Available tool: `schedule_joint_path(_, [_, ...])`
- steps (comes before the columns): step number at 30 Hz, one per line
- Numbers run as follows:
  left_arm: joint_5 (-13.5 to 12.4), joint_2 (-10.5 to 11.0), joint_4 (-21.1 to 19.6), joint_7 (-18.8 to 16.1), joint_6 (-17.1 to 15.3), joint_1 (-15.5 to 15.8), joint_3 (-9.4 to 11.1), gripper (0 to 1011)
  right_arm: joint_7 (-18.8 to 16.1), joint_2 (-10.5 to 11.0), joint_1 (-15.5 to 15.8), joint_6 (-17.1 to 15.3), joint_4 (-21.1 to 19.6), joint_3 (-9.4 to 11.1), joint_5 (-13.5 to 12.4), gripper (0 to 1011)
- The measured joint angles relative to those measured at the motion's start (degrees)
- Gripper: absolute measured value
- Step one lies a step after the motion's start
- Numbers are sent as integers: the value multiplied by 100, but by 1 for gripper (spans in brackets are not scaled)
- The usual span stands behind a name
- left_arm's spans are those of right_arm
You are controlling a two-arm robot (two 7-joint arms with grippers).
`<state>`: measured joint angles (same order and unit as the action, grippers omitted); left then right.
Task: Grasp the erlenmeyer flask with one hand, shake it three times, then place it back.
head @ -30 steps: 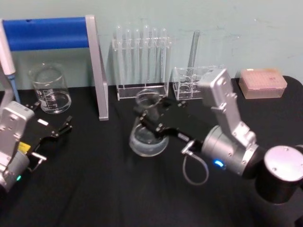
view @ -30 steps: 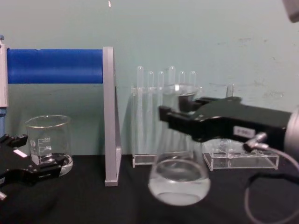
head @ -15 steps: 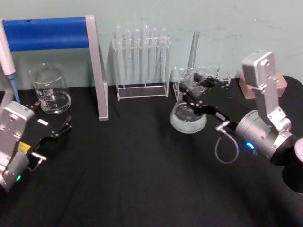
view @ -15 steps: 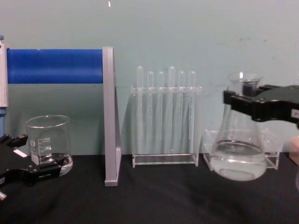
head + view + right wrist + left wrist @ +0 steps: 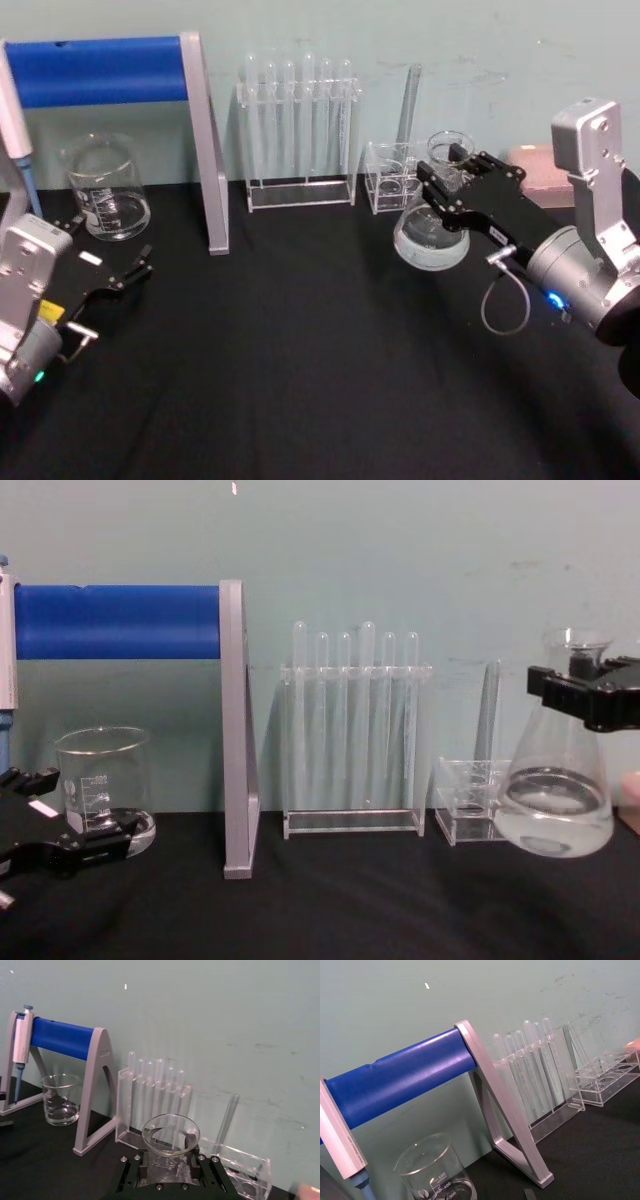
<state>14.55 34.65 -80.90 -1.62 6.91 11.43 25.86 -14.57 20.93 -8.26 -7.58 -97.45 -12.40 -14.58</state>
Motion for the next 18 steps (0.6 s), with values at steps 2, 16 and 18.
schedule_joint_path(2, [0,0,0,0,0,0,0,1001,-32,-15,0,-6,-1,-22,5,449])
schedule_joint_path(16, [0,0,0,0,0,0,0,1001,-509,-154,-75,-12,-123,-655,-12,449])
schedule_joint_path(18, [0,0,0,0,0,0,0,1001,-572,-163,-80,-12,-146,-751,-23,449])
